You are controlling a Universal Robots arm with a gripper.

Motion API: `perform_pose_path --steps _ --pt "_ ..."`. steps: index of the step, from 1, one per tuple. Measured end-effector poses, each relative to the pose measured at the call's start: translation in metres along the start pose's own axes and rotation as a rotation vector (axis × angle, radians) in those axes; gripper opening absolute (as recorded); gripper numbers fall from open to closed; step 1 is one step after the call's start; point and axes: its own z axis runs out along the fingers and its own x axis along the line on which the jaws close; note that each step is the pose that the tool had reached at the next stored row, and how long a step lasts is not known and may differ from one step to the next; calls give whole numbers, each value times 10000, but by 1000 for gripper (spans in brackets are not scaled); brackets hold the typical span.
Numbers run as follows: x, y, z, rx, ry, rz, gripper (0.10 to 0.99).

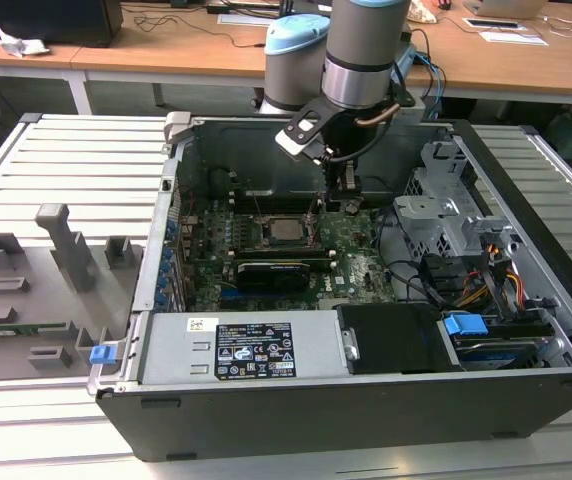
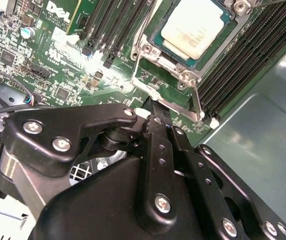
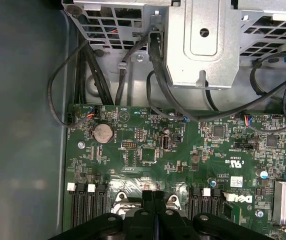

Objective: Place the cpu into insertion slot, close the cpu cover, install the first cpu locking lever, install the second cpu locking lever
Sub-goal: 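Close the cpu cover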

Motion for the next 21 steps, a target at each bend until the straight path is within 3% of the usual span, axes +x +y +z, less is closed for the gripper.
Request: perform_pose_path --steps 21 --pt "4 -88 -1 0 0 0 106"
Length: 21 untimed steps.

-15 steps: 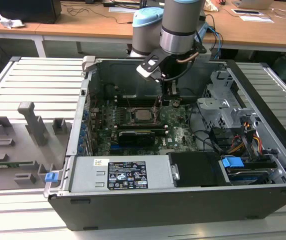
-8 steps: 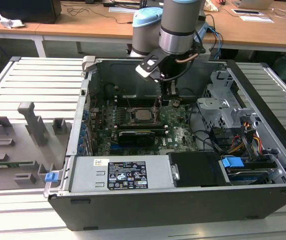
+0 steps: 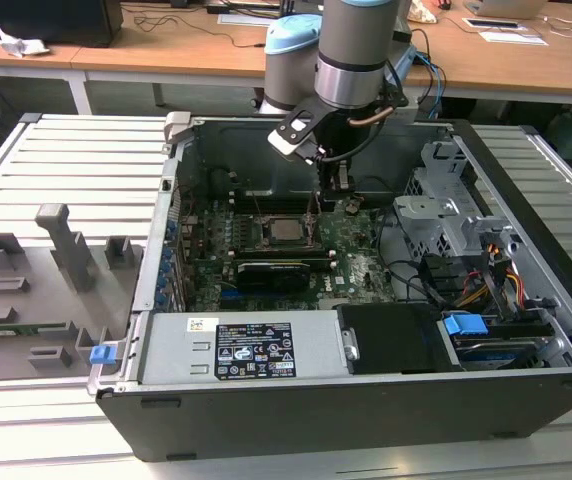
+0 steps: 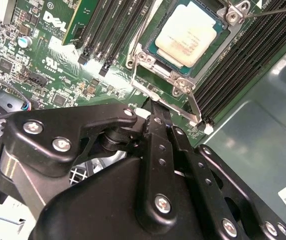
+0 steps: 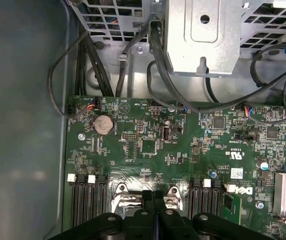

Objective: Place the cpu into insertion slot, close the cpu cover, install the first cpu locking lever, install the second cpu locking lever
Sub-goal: 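Close the cpu cover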

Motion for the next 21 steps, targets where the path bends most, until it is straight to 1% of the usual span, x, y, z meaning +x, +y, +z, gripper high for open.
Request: perform_pose_path --steps 15,21 --pt "2 -59 -1 0 1 0 106" --pt "4 -100 0 0 0 0 106"
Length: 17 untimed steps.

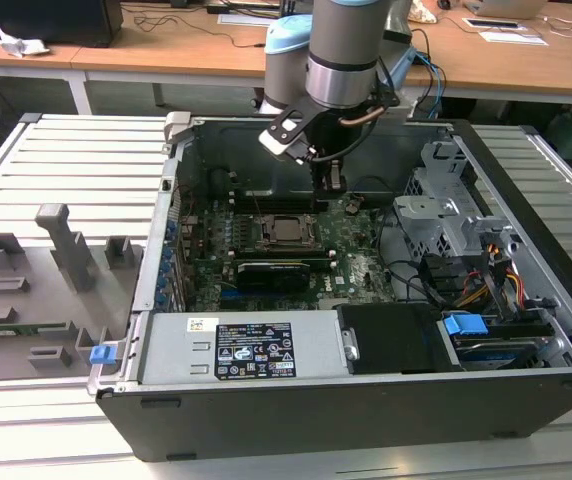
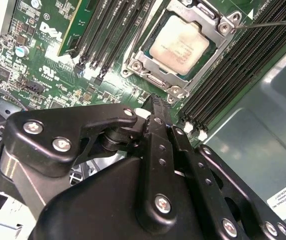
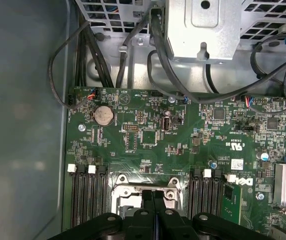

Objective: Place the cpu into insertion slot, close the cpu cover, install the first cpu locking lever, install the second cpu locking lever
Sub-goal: 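Close the cpu cover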

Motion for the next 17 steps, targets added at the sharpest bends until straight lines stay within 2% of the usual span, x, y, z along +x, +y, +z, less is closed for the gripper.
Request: perform_pose_path --steps 17 --pt "3 -72 12 0 -1 -1 106"
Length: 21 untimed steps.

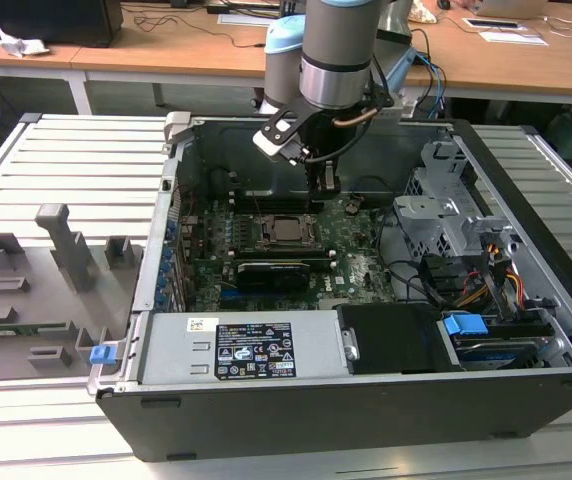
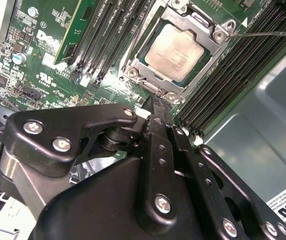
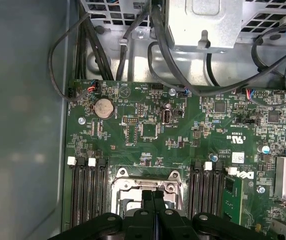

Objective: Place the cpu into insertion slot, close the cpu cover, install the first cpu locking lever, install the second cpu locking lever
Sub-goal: 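Close the cpu cover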

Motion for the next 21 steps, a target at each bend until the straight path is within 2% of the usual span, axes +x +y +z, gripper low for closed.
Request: perform_pose_path --steps 5,8,14,21 --pt "2 -44 9 -1 3 1 106" --pt "4 -105 25 -1 2 -1 106" --pt "10 -277 132 0 1 -9 106" --pt "13 -380 261 2 6 -314 106"
